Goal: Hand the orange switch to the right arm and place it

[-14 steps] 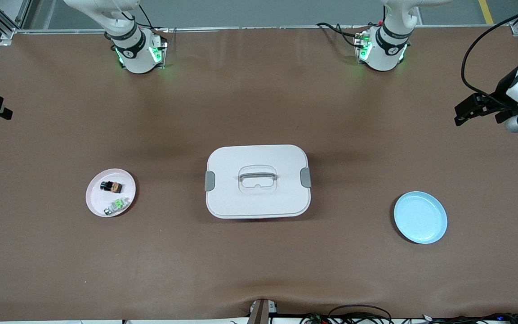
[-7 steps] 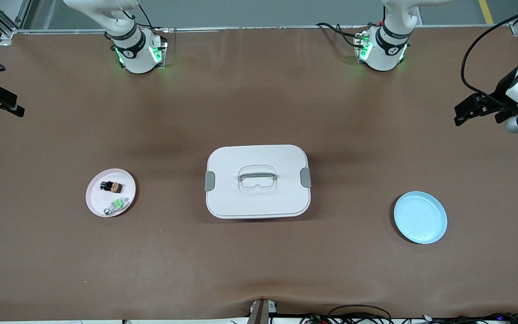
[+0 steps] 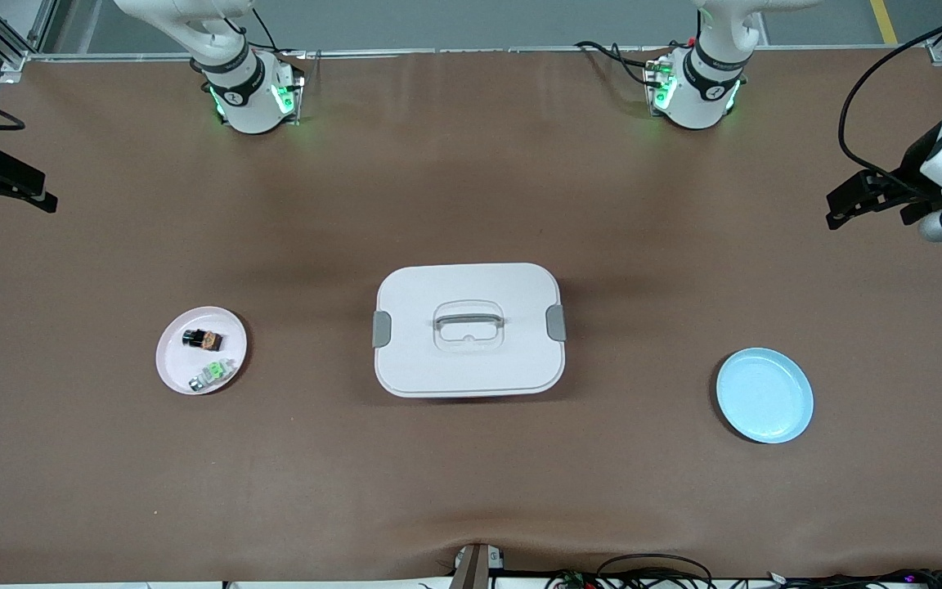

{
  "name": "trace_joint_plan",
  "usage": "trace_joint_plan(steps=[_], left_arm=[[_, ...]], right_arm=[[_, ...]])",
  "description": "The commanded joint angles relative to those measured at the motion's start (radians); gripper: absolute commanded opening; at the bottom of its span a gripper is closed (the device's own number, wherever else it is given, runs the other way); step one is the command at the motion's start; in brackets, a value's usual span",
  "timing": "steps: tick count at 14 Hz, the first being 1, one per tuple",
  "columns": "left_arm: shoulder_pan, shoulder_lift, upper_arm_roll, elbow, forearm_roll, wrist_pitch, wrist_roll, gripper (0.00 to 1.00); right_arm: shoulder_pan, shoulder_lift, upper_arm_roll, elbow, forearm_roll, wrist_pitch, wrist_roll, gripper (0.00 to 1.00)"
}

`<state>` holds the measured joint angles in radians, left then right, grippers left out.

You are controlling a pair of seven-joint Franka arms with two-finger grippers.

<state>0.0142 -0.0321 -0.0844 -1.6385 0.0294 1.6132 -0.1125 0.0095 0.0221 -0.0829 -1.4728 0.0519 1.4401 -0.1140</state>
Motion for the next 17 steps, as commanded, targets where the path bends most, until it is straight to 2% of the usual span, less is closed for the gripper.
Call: trace_joint_plan(steps=[1,17], left_arm=[[0.003,-0.008,-0.002,-0.003,-0.002,0.013,0.001,1.00],[0.001,0.000,-0.006,0.063,-0.014,-0.003,0.013,1.00]], right_arm=[[0.030,-0.037,-0.001,-0.038,-0.015,0.014,0.057,1.00],[0.058,-0.034,-0.001,-0.035,-0.015,0.019,0.122,1.00]])
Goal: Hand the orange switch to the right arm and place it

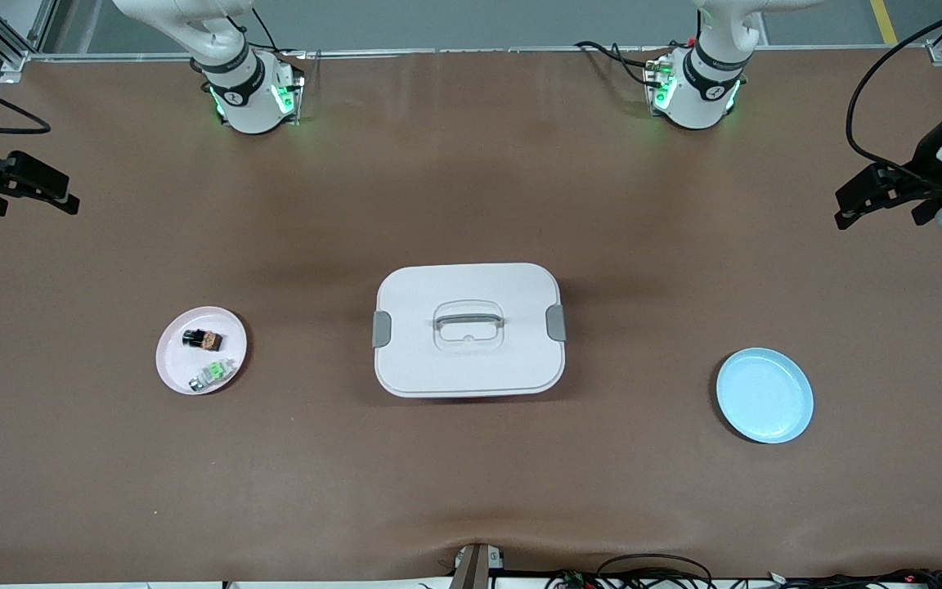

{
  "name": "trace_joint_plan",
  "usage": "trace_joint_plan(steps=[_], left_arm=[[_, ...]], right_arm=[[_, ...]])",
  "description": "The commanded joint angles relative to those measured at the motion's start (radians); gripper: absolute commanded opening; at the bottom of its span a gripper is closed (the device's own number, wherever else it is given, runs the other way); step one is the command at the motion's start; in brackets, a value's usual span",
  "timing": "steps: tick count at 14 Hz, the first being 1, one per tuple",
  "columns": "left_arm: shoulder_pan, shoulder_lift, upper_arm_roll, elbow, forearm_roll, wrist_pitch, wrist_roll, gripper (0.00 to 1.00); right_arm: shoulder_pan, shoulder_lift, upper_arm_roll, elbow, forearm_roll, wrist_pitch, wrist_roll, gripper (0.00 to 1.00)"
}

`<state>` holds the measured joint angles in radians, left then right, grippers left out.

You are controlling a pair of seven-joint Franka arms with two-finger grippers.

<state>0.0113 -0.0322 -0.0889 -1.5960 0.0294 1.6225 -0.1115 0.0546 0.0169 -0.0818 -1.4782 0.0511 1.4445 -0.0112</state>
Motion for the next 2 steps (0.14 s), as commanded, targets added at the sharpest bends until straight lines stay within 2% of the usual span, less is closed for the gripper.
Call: trace_joint_plan(steps=[1,2], left_arm=[[0.004,0.000,-0.002,0.028,-0.016,-0.016,0.010,1.00],[0.004,0.000,-0.002,0.028,-0.014,-0.019,0.012,1.00]], right_arm=[[0.013,-0.029,-0.003,-0.031,-0.014,0.013,0.019,1.00],[0.013,-0.029,-0.003,-0.030,-0.014,0.013,0.019,1.00]])
